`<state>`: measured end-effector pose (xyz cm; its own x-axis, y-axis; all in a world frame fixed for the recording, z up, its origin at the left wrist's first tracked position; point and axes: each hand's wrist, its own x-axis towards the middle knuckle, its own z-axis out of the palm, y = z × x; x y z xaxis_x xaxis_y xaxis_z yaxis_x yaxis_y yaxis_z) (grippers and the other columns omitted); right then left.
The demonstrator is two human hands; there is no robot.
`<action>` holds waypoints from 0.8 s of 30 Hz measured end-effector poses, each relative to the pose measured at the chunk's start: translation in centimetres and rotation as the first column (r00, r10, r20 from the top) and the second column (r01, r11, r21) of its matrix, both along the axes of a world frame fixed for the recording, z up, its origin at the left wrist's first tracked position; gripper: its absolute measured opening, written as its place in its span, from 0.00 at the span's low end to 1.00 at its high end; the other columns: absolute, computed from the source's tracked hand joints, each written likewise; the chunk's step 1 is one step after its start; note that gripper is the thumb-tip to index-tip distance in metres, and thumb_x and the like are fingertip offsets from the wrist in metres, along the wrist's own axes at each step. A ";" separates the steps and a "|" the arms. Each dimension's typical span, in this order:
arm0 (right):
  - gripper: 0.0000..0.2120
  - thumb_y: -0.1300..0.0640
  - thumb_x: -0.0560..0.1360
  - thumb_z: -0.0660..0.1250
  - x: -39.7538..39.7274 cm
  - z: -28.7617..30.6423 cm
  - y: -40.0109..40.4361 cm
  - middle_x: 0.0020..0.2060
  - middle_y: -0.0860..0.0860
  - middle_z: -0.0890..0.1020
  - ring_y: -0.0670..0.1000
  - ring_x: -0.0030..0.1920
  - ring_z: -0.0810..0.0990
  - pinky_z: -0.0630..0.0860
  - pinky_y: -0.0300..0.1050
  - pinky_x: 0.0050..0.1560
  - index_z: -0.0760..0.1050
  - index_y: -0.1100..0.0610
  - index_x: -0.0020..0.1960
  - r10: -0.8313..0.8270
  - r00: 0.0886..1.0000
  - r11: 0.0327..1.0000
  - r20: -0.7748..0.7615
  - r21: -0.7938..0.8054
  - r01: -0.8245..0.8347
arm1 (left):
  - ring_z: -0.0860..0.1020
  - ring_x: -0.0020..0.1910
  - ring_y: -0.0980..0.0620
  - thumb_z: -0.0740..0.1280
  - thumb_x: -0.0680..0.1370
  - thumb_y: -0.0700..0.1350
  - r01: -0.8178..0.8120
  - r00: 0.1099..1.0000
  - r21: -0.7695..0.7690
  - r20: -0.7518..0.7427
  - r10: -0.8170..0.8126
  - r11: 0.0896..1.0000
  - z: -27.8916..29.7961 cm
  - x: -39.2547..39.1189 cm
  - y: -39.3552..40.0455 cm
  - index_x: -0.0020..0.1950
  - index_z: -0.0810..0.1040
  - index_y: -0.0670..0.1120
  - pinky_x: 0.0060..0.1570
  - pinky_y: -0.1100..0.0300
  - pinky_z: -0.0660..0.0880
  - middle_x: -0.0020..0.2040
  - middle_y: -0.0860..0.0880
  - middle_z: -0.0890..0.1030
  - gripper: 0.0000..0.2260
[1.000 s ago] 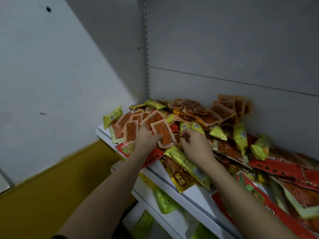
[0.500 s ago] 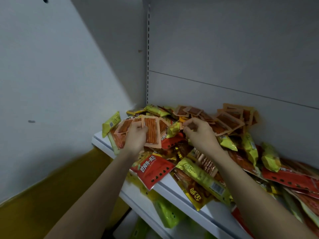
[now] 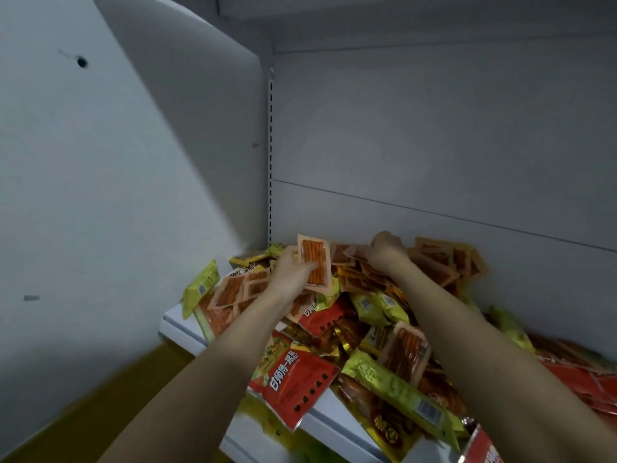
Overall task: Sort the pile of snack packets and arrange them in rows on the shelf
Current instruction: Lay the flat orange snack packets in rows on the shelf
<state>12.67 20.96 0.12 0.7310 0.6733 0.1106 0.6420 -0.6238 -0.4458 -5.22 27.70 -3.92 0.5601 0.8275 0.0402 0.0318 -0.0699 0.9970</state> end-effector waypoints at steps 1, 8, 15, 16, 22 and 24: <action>0.20 0.44 0.79 0.66 0.1 -0.3 0.3 0.36 0.56 0.76 0.58 0.39 0.78 0.68 0.45 0.32 0.71 0.61 0.40 -0.029 1.000 1.000 -0.008 0.005 0.029 | 0.82 0.55 0.46 0.65 0.81 0.37 0.005 1.000 0.003 -0.003 -0.005 1.000 0.2 0.5 0.4 0.62 0.74 0.44 0.59 0.46 0.79 0.56 0.43 0.82 0.11; 0.06 0.61 0.78 0.67 -0.3 -1.4 0.8 0.51 0.60 0.82 0.60 0.51 0.82 0.72 0.44 0.40 0.71 0.61 0.45 -0.125 0.992 0.991 -0.025 0.043 0.126 | 0.83 0.53 0.41 0.64 0.80 0.37 0.072 0.997 -0.047 0.005 -0.071 0.996 0.0 2.9 1.8 0.61 0.74 0.44 0.57 0.40 0.80 0.56 0.39 0.82 0.10; 0.10 0.63 0.80 0.62 0.4 0.2 0.2 0.56 0.60 0.83 0.60 0.56 0.81 0.75 0.46 0.47 0.80 0.65 0.56 -0.150 0.984 0.954 -0.094 0.247 0.169 | 0.82 0.55 0.41 0.63 0.82 0.37 0.068 0.993 -0.042 0.098 -0.064 0.997 0.4 3.7 2.6 0.63 0.73 0.49 0.56 0.44 0.79 0.57 0.42 0.81 0.12; 0.12 0.65 0.80 0.62 0.6 0.6 -0.1 0.58 0.60 0.82 0.59 0.58 0.81 0.75 0.45 0.50 0.80 0.65 0.59 -0.139 0.984 0.933 -0.114 0.318 0.168 | 0.81 0.55 0.41 0.63 0.82 0.38 0.054 0.991 -0.058 0.127 -0.046 0.997 0.5 3.8 2.9 0.64 0.72 0.51 0.55 0.44 0.79 0.58 0.42 0.81 0.13; 0.06 0.67 0.79 0.65 1.6 0.7 -1.8 0.51 0.55 0.80 0.56 0.48 0.83 0.83 0.47 0.46 0.79 0.58 0.47 0.095 0.942 0.784 -0.323 0.607 0.129 | 0.83 0.53 0.42 0.62 0.84 0.45 0.174 0.948 -0.225 0.302 -0.102 0.959 2.0 5.4 1.9 0.72 0.65 0.46 0.46 0.49 0.83 0.64 0.40 0.78 0.17; 0.07 0.67 0.78 0.63 1.0 0.4 -2.3 0.49 0.57 0.81 0.61 0.51 0.83 0.82 0.58 0.52 0.78 0.58 0.47 0.107 0.935 0.787 -0.339 0.604 0.130 | 0.84 0.53 0.41 0.66 0.83 0.48 0.248 0.925 -0.226 0.345 -0.160 0.942 2.3 6.1 0.9 0.72 0.65 0.46 0.46 0.47 0.83 0.66 0.41 0.77 0.20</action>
